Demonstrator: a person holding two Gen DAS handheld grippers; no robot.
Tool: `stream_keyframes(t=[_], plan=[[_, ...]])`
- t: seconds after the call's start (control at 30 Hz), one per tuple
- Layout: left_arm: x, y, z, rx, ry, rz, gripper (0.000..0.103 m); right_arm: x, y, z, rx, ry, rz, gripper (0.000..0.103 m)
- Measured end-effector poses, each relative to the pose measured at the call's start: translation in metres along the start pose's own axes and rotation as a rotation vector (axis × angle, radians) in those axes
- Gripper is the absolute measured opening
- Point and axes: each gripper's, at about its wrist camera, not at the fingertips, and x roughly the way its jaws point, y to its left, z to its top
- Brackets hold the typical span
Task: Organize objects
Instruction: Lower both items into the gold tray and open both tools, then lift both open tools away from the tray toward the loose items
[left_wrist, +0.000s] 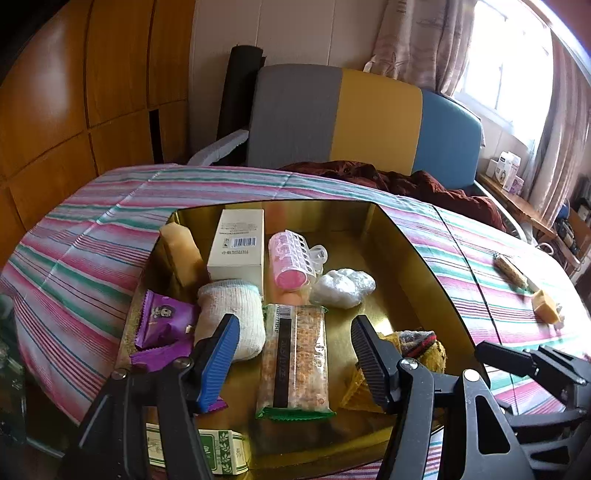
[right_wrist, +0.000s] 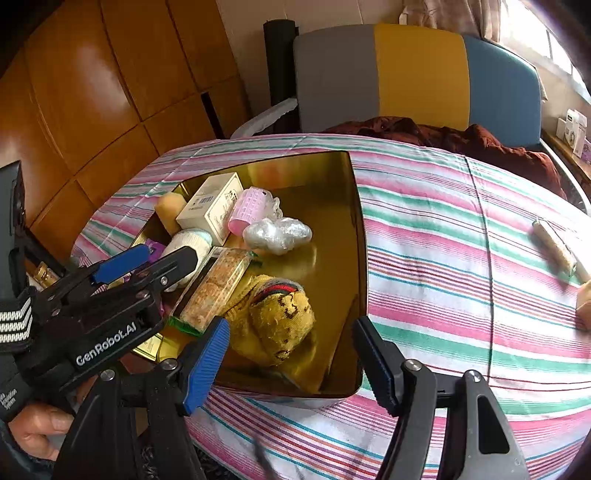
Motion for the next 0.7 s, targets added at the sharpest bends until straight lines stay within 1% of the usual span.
stream_keyframes(t=[0.13, 0.37, 0.53, 0.7], plan=[[-0.005, -0.004, 0.0, 0.02, -0.011, 0.007, 0.069, -0.003, -0.005, 0.0, 0.017, -0.008, -0.016, 0.071], [-0.015, -0.015, 0.0, 0.06, -0.037, 0.002, 0.069, -0.009, -0.025, 0.001, 0.074, -0.021, -0.048, 0.071], [-0.021, -0.026, 0.0, 0.096, -0.045, -0.018, 0.071, -0.013, -0.042, -0.001, 0.117, -0.02, -0.072, 0.072], [-0.024, -0.038, -0.002, 0.13, -0.043, -0.046, 0.075, -0.017, -0.061, -0.004, 0.139, -0.007, -0.112, 0.072]])
